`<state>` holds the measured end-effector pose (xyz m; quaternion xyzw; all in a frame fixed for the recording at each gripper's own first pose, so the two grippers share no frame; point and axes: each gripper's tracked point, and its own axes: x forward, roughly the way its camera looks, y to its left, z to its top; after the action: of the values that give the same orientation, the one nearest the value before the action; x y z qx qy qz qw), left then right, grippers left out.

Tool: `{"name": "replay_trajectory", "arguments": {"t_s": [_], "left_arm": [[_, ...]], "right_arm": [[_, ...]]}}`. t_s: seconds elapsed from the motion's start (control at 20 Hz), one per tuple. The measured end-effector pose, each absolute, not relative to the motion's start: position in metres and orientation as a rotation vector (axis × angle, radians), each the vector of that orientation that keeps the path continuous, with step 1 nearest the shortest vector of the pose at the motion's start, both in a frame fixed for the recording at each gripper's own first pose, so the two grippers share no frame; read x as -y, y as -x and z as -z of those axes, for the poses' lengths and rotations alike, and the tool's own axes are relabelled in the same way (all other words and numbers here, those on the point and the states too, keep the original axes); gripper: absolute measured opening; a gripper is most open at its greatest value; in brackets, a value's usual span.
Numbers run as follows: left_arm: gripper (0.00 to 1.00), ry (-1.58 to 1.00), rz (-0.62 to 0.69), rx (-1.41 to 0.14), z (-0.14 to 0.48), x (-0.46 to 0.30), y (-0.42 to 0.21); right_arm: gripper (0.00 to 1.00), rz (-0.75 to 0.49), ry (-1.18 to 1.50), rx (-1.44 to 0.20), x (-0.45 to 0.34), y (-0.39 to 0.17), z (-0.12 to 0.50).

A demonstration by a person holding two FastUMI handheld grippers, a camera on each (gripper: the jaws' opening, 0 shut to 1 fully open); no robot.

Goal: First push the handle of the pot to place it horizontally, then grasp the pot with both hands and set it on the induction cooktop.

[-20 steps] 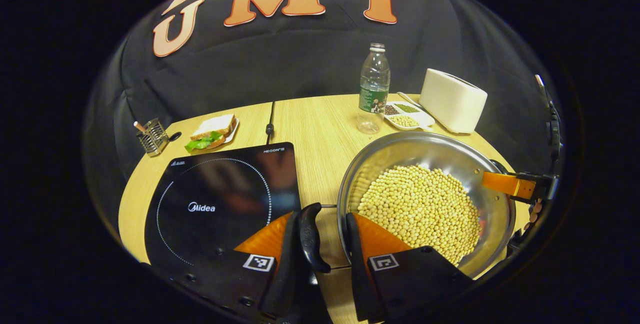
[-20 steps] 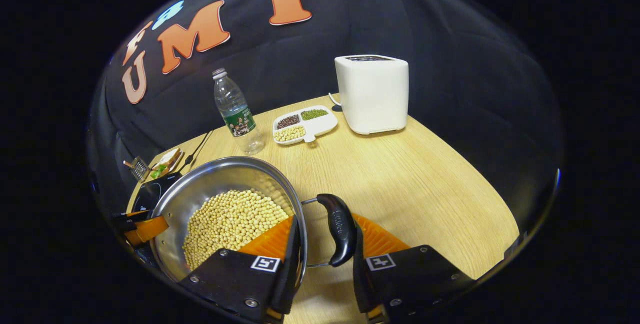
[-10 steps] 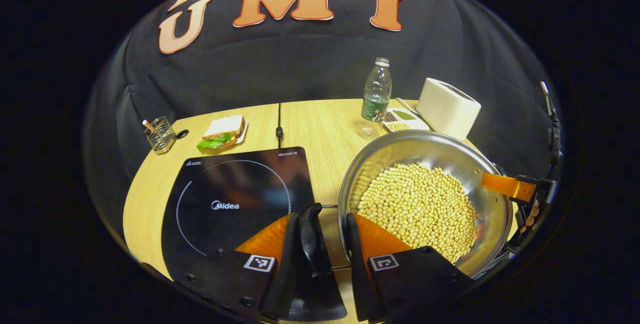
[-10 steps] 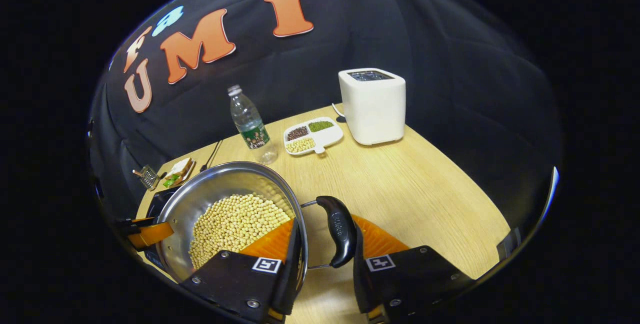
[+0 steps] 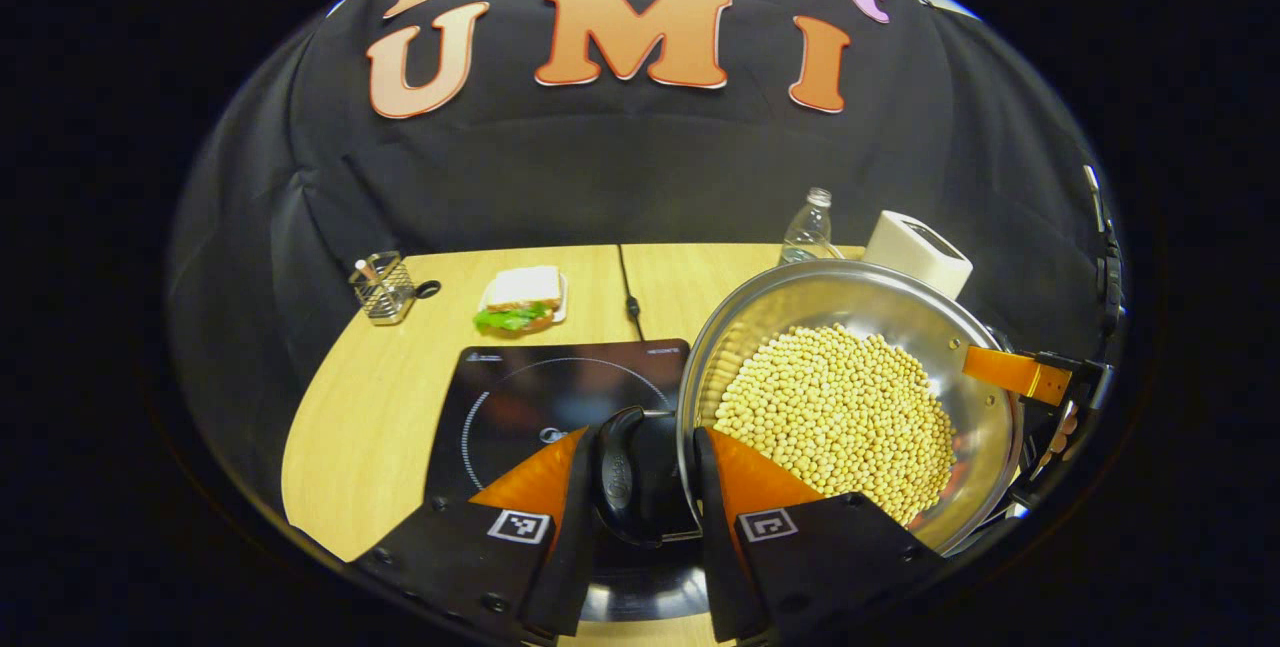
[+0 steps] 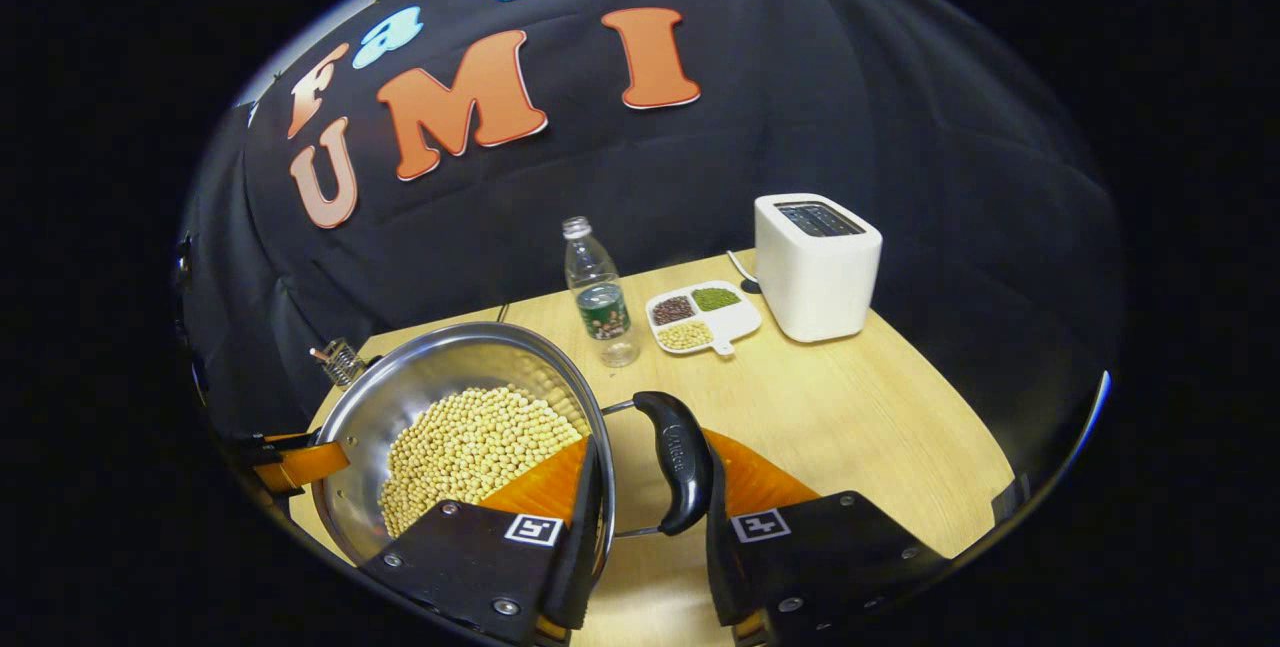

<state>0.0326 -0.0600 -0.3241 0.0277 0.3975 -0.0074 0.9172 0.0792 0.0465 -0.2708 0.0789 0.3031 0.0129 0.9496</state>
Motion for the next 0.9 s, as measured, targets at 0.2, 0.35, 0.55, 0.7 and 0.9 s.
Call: {"name": "replay_trajectory", "arguments": {"t_s": [0.2,0.35,0.55,0.7,0.9], "left_arm": [[0.55,-0.059,-0.045,-0.806,0.306,0.012,-0.027],[0.57,-0.055,-0.085,-0.802,0.298,-0.019,-0.021],[0.54,-0.057,-0.125,-0.810,0.298,-0.055,-0.013],[0.58,-0.051,-0.151,-0.829,0.305,-0.079,-0.008],[0.58,-0.047,-0.185,-0.849,0.317,-0.106,-0.001]], "right_arm": [[0.47,-0.089,-0.173,-0.631,-0.093,-0.084,0.265],[0.47,-0.130,-0.175,-0.629,-0.125,-0.086,0.263],[0.47,-0.168,-0.178,-0.647,-0.160,-0.088,0.270],[0.47,-0.192,-0.166,-0.659,-0.183,-0.091,0.279],[0.47,-0.221,-0.165,-0.692,-0.211,-0.092,0.297]]}}
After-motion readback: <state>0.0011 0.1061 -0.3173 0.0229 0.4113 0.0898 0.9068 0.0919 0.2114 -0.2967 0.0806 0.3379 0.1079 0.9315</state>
